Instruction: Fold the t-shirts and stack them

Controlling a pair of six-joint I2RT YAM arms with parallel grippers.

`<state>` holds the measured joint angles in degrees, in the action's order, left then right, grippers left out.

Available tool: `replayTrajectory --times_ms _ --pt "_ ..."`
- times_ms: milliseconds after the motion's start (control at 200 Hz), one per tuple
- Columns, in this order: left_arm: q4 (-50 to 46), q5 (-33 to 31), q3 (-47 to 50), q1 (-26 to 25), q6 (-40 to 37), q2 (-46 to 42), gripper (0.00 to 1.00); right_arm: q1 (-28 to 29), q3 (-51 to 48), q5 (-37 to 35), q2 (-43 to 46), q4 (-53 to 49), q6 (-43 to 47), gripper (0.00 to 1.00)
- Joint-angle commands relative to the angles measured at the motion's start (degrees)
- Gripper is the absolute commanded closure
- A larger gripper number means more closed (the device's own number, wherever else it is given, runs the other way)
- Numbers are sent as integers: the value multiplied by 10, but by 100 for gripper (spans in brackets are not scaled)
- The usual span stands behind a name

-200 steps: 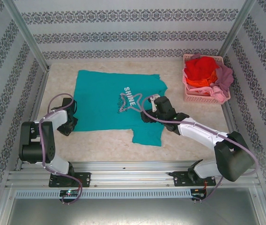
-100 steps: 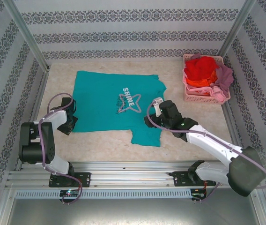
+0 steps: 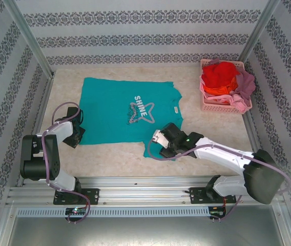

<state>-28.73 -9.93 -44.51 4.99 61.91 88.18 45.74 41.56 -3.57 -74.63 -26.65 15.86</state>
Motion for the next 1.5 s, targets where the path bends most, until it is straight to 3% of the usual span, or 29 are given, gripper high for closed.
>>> replayTrajectory --times_ms 0,195,525,679,824,914,1279,1494 --pt "13 15 14 5 -15 -8 100 9 18 -45 -27 -38 32 45" --pt "21 18 16 5 -17 -4 100 2 28 -89 -71 -32 13 52" --pt "20 18 13 6 -22 -1 100 -4 29 -56 -104 -24 14 61" --pt "19 19 14 7 -22 -4 100 -4 32 -38 -95 -46 19 53" --pt "22 18 17 8 -22 -5 100 -8 20 -41 -80 -51 27 60" --pt "23 21 17 8 -23 -4 100 -8 26 -51 -87 -54 25 59" --pt "28 27 19 8 -23 -6 100 -54 53 2 -14 -90 -103 51" --pt "28 33 21 8 -21 -11 100 -64 117 37 -26 -131 -257 49"
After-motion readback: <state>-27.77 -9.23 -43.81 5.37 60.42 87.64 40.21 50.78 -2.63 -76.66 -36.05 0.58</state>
